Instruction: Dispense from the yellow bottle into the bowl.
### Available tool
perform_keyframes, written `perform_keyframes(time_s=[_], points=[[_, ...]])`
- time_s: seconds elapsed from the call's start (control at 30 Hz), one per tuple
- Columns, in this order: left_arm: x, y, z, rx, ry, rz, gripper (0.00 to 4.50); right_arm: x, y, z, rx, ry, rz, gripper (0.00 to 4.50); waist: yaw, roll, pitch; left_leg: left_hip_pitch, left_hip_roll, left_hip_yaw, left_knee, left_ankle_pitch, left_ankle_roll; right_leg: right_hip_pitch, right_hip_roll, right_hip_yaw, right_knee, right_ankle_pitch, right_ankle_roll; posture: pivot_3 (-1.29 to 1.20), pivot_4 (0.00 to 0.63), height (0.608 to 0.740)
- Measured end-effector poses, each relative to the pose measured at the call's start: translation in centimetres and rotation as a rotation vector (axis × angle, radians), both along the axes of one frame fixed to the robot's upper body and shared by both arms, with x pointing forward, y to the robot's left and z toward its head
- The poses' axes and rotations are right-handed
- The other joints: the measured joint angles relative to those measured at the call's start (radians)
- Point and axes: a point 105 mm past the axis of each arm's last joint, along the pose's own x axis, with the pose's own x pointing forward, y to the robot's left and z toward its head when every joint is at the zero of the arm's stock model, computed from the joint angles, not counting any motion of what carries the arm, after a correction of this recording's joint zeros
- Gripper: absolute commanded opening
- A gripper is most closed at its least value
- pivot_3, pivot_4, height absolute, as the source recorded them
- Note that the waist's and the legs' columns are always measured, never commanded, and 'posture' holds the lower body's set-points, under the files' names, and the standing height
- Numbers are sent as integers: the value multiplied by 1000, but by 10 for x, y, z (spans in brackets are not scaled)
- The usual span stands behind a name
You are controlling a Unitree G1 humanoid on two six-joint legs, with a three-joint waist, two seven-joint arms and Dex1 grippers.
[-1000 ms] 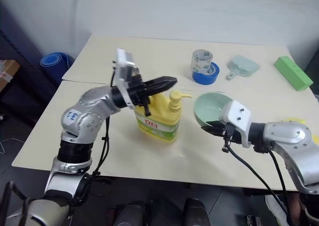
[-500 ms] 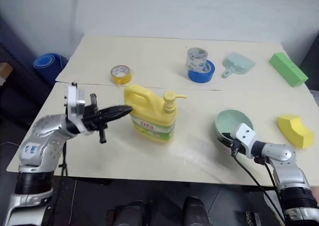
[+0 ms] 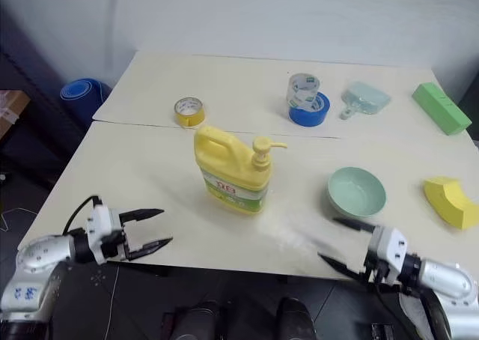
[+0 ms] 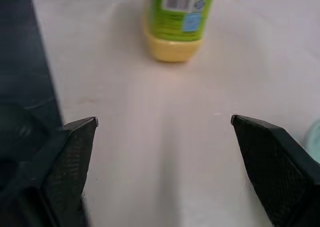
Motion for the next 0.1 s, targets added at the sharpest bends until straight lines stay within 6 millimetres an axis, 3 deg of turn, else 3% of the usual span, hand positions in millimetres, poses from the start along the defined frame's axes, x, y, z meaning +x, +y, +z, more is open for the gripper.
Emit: perform_keyframes(time_s=[0.1], points=[[-5, 0, -8, 37, -20, -5, 4470, 0, 0, -1, -18, -41, -5, 4500, -2, 0, 0, 1, 1, 0, 0, 0, 0, -1, 0, 0, 3, 0, 0, 0, 150, 740]])
